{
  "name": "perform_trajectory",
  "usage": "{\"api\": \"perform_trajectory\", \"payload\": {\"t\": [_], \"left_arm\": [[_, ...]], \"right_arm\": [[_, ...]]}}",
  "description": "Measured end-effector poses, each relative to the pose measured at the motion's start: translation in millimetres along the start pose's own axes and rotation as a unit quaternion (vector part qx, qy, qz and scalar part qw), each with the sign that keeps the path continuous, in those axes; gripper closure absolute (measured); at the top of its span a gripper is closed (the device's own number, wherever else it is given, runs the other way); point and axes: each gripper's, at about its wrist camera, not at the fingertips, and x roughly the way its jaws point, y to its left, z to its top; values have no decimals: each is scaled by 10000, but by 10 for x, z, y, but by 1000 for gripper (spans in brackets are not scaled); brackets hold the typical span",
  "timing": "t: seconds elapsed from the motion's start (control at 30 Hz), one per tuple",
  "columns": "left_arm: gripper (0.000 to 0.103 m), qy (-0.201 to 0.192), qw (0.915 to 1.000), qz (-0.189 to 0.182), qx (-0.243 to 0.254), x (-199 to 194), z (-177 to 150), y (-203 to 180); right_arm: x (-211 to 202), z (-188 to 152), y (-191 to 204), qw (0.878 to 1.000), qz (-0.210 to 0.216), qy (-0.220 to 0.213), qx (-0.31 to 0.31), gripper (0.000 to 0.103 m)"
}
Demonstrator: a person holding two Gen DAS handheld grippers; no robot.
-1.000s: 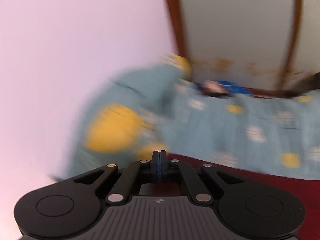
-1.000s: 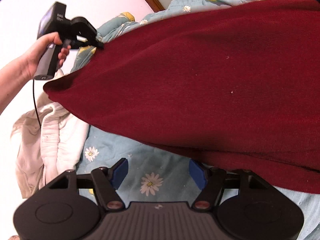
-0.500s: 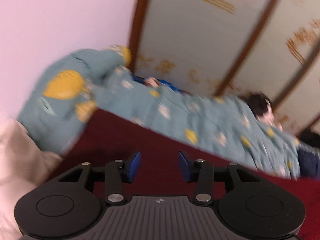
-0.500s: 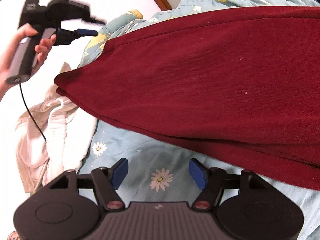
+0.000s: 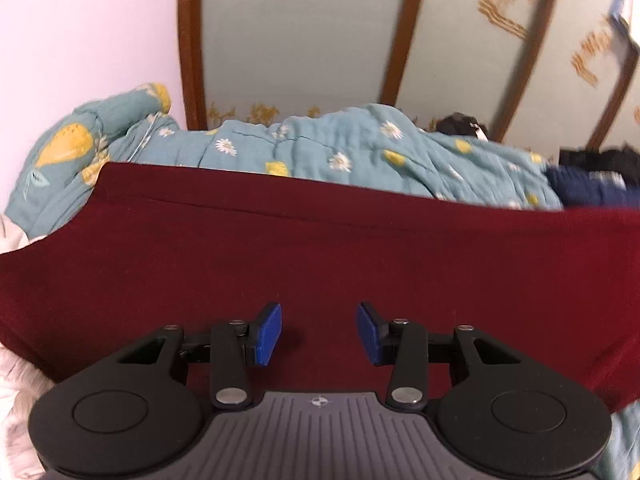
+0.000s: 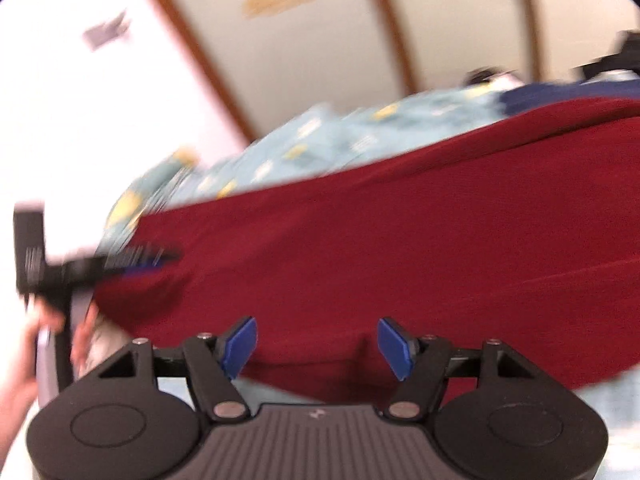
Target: Fold clothes
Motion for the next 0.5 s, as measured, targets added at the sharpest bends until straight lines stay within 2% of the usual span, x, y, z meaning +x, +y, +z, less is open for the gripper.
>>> {"api": "perform_trajectory", "payload": {"t": [0.07,0.1,0.13,0.17,0.2,0.23,0.27,0.3,0.37,0.43,0.5], "left_arm": [[61,-8,10000,70,-42,-61,-51,-29],[61,27,9999,83,-95,-116,-78,-53],[61,97,9997,68,-202,-197,-98,-79],[61,136,9994,50,-303,-264,-106,-89],[58,132,9991,20,-400,-352,-117,-100],[53,130,9988,2,-475,-449,-137,-115],[39,142,9987,12,-499,-515,-160,-126],[36,210,9984,21,-530,-551,-165,-142],[36,295,9972,-117,-672,-544,-143,-145],[36,144,9955,-330,-881,-495,-152,-98],[36,107,9947,-287,-982,-407,-205,-41]], "right_arm": [[-210,15,-375,9986,-338,57,412,37],[-330,3,-585,9969,-373,8,690,37],[-430,-15,-768,9943,-361,-73,997,43],[-474,-24,-859,9930,-349,-94,1126,53],[-539,-49,-1048,9894,-328,-77,1415,56],[-561,-67,-1126,9876,-348,-82,1530,59],[-564,-77,-1170,9868,-347,-92,1579,61],[-523,-102,-1235,9843,-277,-63,1741,62],[-403,-141,-1313,9802,-111,133,1972,65],[-273,-168,-1282,9759,-91,343,2153,64],[-187,-193,-1203,9743,-170,373,2216,64]]}}
